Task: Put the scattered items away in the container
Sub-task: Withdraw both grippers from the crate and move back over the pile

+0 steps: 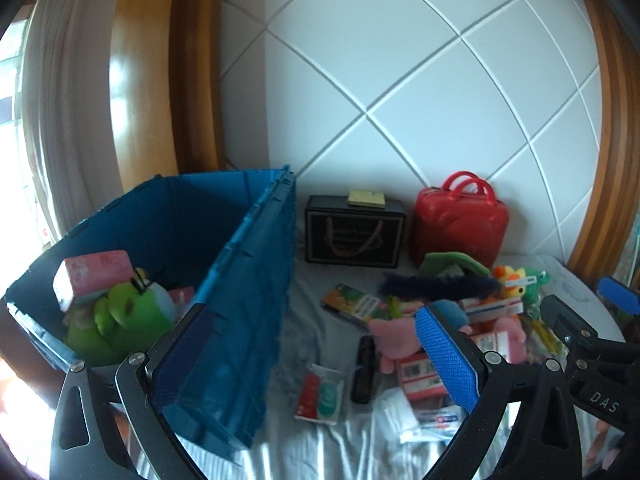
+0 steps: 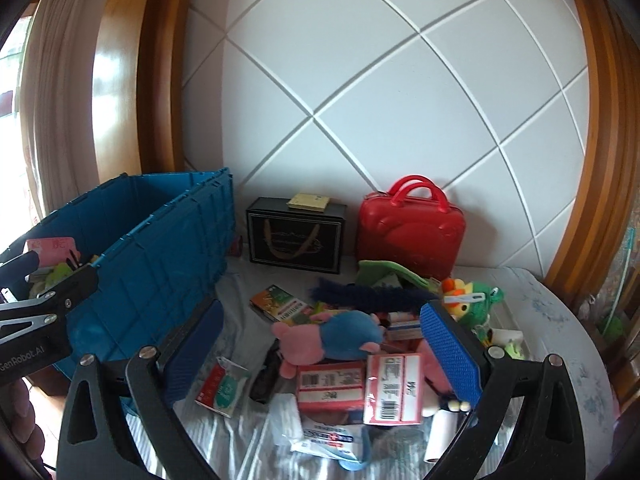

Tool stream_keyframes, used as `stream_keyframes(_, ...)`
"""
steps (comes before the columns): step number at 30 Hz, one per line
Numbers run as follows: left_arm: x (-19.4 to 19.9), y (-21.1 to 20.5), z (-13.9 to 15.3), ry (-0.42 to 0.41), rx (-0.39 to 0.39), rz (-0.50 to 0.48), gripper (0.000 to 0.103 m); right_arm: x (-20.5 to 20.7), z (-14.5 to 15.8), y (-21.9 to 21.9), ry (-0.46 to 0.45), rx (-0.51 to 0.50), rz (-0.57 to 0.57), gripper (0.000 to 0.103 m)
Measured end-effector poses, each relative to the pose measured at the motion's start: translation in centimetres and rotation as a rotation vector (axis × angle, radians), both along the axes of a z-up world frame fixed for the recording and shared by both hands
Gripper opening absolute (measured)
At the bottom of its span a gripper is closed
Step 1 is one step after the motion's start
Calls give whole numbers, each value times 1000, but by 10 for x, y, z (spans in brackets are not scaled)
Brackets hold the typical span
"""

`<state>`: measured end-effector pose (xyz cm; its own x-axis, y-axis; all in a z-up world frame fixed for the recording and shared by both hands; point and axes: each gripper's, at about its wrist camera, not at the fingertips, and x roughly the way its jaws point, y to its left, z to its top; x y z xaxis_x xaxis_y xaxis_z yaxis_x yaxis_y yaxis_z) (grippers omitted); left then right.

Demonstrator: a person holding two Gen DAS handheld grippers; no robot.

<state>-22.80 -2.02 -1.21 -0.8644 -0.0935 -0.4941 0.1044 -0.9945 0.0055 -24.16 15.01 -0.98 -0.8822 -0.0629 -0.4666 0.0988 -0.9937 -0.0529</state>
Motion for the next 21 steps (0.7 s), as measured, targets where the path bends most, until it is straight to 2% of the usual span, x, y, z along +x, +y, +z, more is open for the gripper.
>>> stream_keyframes(2,-2,24,-8,-20,1,-15,102,3,-5,29,-9,-1,-21,103)
stream_keyframes(11,-14,115,-55,-146,-10,-76,102,12,-43,139,-92,-23,-108,103)
stream_keyframes(16,-32,139,-94,-243,-43,-119,102,7,-77,188,-167,-50,-190,103)
stream_keyframes(21,-52,149,-144,-358,-51,-159,102,-3,-123,222,-280,-91,-280,103)
